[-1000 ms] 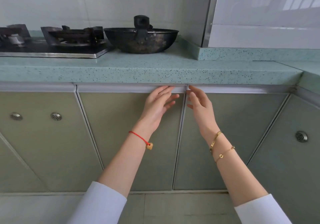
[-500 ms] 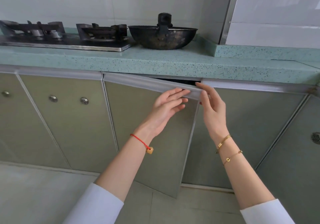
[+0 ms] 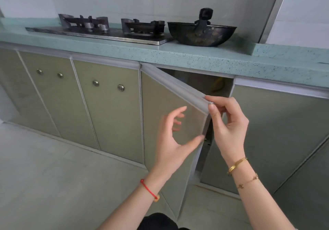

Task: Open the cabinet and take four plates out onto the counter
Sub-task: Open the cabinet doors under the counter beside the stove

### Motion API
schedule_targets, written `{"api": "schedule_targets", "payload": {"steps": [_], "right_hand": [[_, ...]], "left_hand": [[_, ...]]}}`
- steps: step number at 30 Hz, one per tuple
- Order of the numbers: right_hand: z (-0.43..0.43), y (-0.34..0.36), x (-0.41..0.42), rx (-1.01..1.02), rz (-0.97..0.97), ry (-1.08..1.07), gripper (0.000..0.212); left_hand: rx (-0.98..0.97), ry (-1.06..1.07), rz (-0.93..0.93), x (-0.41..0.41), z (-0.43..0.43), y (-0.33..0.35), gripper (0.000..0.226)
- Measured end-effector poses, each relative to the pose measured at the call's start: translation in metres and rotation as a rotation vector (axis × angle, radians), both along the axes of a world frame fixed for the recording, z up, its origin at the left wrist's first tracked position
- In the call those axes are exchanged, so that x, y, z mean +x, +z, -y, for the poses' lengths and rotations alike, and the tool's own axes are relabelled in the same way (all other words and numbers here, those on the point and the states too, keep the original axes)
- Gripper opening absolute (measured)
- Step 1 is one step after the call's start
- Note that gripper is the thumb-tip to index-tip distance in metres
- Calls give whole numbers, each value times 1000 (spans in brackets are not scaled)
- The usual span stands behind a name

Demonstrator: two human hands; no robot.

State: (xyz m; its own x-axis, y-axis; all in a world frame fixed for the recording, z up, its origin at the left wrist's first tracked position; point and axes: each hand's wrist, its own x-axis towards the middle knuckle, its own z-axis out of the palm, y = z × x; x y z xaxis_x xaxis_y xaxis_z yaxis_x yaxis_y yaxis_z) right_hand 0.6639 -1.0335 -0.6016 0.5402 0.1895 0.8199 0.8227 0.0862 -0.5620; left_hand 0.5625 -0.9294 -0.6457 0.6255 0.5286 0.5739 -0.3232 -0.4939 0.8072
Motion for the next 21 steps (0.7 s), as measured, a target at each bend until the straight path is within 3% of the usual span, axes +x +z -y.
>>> {"api": "schedule_targets", "payload": {"steps": [3,9,15,21], "right_hand": [[-10,-1,-18,4,53,26,13],[-37,-1,-59,-20,157,85,18],[-82,-2,-89,-171,398,121,30],[-149,8,-110,-248,458,399,27]], "left_hand": [[129,123,70,-8,5,-12,71],[134,363,227,-31,-5,-18,57],[193,668,323,-69,-39,-32,29],[98,764,323,-103,-93,-38,36]]}}
